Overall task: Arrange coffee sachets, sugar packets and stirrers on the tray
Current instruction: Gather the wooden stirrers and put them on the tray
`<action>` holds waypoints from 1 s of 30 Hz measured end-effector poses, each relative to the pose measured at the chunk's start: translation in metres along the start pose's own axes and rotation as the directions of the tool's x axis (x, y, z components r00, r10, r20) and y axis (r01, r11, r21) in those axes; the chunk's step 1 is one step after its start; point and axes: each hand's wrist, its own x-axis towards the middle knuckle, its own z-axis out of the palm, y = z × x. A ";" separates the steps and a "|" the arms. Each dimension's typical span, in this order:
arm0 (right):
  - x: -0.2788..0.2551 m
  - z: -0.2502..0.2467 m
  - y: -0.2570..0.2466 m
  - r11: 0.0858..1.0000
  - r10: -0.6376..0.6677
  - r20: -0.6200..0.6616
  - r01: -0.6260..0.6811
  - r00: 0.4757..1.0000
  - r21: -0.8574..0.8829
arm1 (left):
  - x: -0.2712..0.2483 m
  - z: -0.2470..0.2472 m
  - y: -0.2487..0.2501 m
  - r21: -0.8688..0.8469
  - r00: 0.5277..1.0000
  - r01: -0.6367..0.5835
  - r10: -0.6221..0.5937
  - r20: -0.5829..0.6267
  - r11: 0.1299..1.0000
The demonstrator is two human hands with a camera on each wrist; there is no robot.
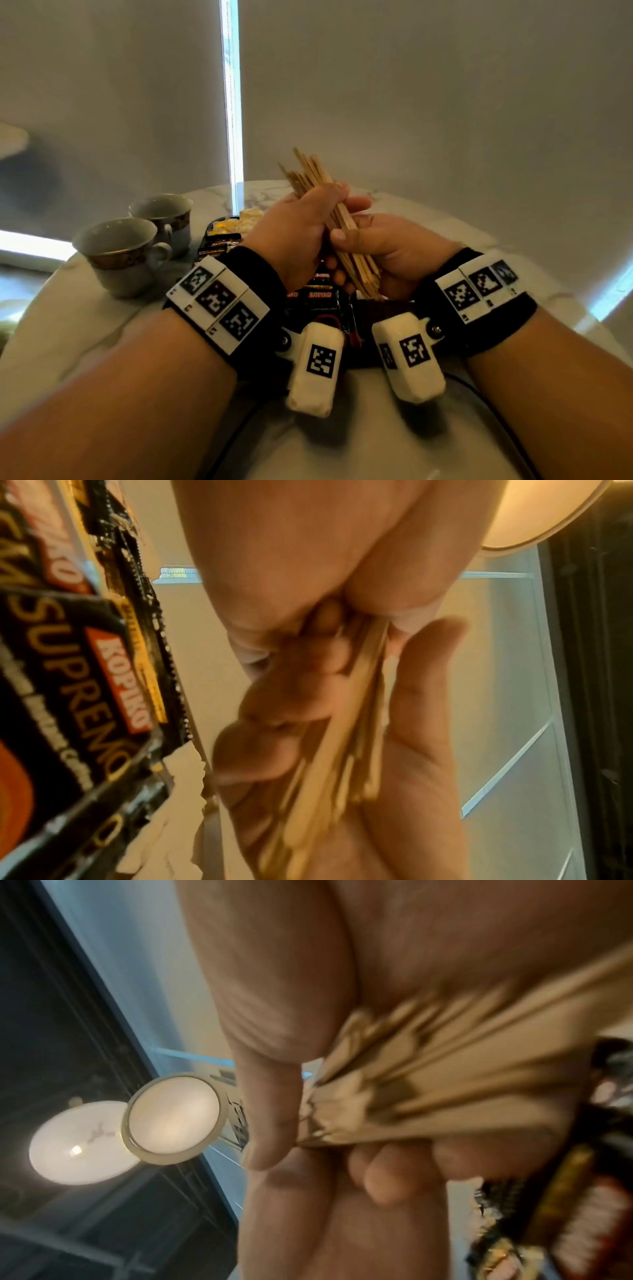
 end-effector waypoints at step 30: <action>-0.011 0.020 0.012 0.993 0.109 -0.107 -0.104 0.988 0.050 | -0.002 -0.003 0.003 -0.103 0.970 -0.158 0.135 -0.203 0.982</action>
